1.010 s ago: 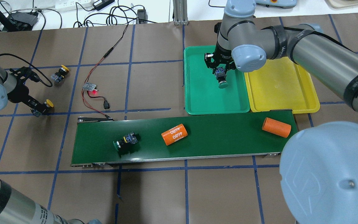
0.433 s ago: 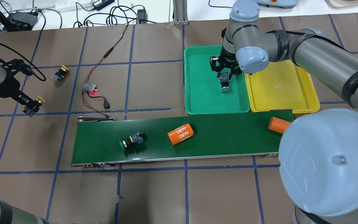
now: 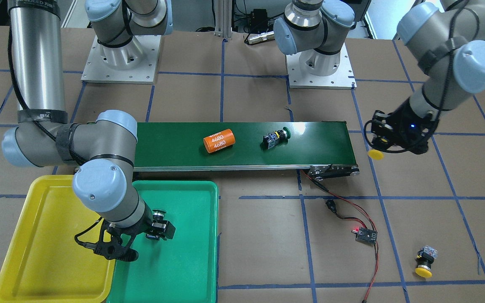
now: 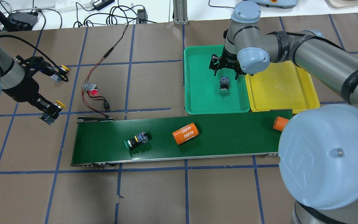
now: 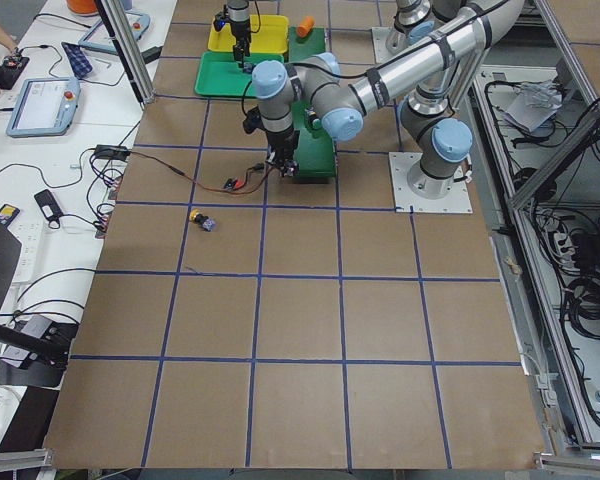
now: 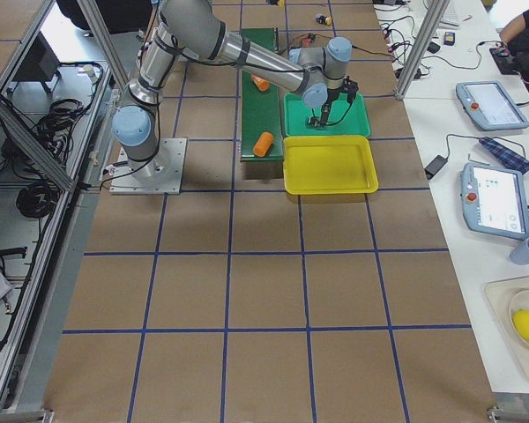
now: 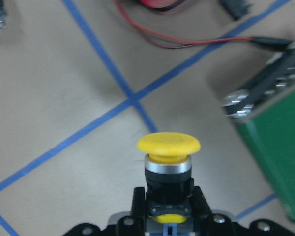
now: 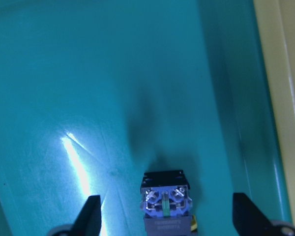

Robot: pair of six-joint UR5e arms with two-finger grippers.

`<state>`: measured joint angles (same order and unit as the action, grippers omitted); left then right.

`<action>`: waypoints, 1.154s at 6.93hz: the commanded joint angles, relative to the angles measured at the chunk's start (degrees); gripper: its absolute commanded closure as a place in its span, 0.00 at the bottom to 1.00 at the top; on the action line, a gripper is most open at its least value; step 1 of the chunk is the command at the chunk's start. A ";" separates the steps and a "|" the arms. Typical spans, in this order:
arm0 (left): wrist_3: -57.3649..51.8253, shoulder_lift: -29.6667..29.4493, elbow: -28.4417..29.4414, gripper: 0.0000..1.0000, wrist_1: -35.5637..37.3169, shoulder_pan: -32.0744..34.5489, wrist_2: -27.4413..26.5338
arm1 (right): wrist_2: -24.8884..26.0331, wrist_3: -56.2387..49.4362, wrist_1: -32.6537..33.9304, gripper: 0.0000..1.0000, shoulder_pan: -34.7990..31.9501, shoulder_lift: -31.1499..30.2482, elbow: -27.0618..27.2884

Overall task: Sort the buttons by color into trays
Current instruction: 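Carry a yellow-capped button to the belt with left while right releases and rises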

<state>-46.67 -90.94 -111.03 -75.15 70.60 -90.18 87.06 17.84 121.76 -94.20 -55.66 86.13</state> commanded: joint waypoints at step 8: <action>39.64 2.00 -12.99 0.00 13.80 15.01 3.52 | -0.48 0.26 -28.47 0.00 4.11 -27.09 0.53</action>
<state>-6.60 -88.84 -124.50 -62.14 85.71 -86.68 86.68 17.80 98.10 -90.01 -77.45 86.43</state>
